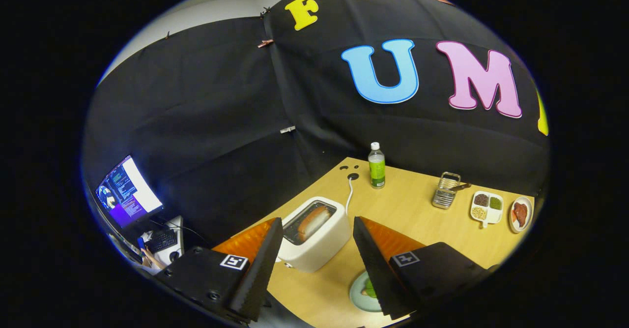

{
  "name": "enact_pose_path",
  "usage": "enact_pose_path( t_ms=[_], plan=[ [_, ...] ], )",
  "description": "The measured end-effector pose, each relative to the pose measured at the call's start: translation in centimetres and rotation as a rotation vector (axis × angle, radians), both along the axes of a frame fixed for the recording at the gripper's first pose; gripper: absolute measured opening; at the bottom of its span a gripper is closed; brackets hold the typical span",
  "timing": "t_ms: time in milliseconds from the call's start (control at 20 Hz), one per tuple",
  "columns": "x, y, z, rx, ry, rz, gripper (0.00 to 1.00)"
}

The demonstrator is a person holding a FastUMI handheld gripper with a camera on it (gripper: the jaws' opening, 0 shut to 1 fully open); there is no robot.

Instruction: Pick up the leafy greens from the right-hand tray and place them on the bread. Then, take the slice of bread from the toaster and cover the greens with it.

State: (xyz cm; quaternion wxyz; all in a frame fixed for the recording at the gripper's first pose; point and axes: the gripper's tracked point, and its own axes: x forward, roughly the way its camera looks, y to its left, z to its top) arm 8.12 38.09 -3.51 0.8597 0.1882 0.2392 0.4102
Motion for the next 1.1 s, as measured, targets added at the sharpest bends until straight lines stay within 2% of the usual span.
enact_pose_path(
  t_ms=[150,450,650,700,850,950,1050,1100],
  plan=[
    [0.7,4.0,-0.5,0.027,0.105,0.014,0.9],
    [3.6,10.5,-5.2,0.062,0.421,-0.018,0.9],
    [3.8,13.4,-9.0,0.03,0.561,-0.025,0.87],
    [3.8,13.8,-9.8,0.019,0.589,-0.03,0.82],
    [4.4,14.8,-10.7,0.033,0.64,-0.044,0.82],
    [4.4,15.4,-11.4,0.038,0.678,-0.044,0.63],
    [3.5,15.4,-11.8,0.045,0.713,-0.045,0.32],
    [4.4,15.0,-11.6,0.036,0.711,-0.068,0.24]
  ],
)
